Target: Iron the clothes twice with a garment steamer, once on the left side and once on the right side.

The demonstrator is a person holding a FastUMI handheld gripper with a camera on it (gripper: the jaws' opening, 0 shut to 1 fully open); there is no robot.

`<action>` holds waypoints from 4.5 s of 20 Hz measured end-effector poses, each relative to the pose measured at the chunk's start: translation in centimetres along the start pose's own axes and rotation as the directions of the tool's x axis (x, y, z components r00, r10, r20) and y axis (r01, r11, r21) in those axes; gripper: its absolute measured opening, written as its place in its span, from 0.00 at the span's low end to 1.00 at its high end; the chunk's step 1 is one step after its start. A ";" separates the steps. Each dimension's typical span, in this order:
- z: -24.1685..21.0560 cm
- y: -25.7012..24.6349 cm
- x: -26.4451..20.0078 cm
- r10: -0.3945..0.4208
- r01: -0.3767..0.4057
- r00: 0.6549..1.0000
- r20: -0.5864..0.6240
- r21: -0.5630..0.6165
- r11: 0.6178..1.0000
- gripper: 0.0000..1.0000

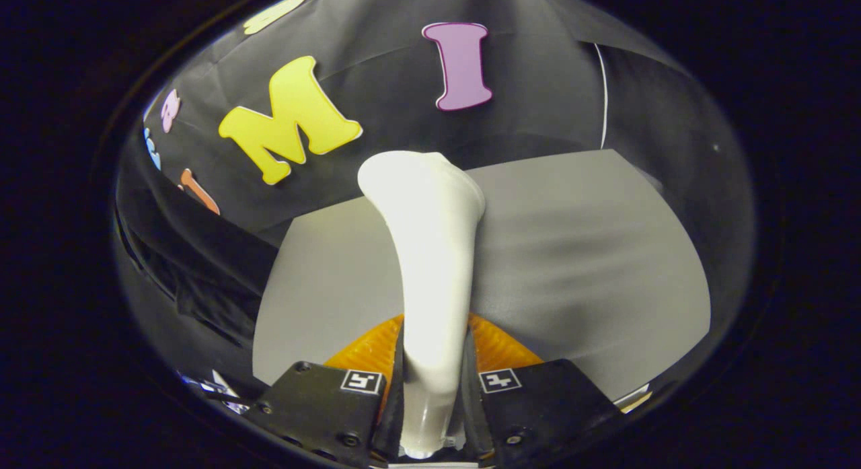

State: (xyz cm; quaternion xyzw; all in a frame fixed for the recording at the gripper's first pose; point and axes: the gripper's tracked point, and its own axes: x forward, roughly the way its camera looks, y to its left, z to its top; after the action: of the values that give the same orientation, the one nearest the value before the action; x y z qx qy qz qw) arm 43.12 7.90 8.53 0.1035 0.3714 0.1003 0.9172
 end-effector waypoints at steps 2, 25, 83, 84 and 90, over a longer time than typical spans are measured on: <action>0.0 0.1 -0.2 0.018 -0.018 0.999 -0.026 0.021 1.000 0.38; -0.8 15.6 -22.7 0.103 0.005 0.838 0.536 -0.197 0.980 0.34; -5.8 41.2 -16.2 -0.012 0.211 0.803 0.596 -0.265 0.941 0.34; -6.2 40.9 -15.6 -0.016 0.213 0.807 0.590 -0.265 0.940 0.34; -9.3 40.1 -12.6 -0.028 0.217 0.831 0.555 -0.277 0.936 0.34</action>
State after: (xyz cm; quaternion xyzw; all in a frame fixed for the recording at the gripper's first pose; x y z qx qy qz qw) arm 23.44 44.15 20.98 -0.0510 0.0804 0.0673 0.9932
